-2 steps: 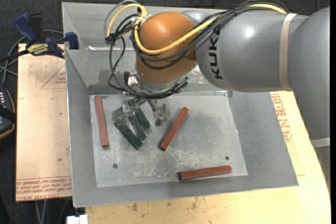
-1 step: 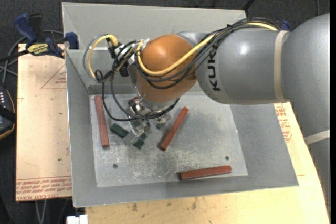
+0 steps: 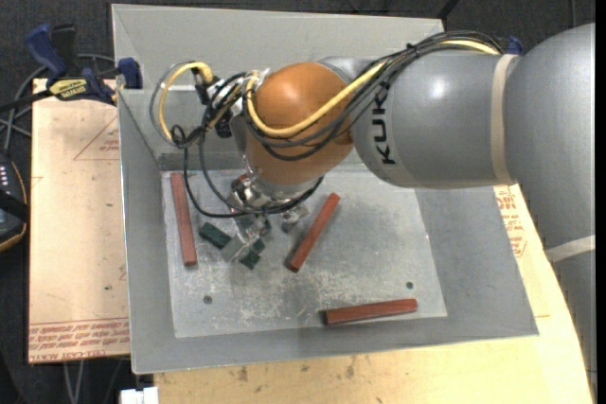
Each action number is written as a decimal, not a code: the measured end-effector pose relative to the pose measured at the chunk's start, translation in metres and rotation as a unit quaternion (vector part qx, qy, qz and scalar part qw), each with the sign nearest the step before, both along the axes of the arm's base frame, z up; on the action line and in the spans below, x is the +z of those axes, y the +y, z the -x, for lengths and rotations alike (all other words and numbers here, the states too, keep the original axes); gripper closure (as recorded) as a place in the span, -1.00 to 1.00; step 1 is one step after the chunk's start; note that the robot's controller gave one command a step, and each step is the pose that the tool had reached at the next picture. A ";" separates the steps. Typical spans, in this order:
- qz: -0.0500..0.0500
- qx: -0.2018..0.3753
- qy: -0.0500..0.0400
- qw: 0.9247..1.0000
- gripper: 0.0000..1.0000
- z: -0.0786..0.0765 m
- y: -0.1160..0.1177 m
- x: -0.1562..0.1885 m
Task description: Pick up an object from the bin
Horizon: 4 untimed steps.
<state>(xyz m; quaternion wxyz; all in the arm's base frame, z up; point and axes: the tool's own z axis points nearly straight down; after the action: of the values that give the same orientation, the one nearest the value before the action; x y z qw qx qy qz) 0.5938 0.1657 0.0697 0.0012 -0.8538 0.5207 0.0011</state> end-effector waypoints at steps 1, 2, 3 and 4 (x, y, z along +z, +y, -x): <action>-0.002 0.000 -0.002 1.000 1.00 -0.001 0.003 0.004; 0.000 -0.002 -0.002 1.000 1.00 -0.003 0.004 0.009; 0.000 -0.005 -0.002 1.000 1.00 -0.003 0.005 0.042; 0.000 -0.007 -0.002 1.000 1.00 -0.004 0.007 0.058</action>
Offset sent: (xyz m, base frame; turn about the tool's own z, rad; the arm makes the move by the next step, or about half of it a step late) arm 0.0000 0.0000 0.0000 0.0000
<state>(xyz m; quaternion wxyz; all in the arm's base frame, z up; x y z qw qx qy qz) 0.5976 0.1722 0.1274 0.0023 -0.8501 0.5266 -0.0001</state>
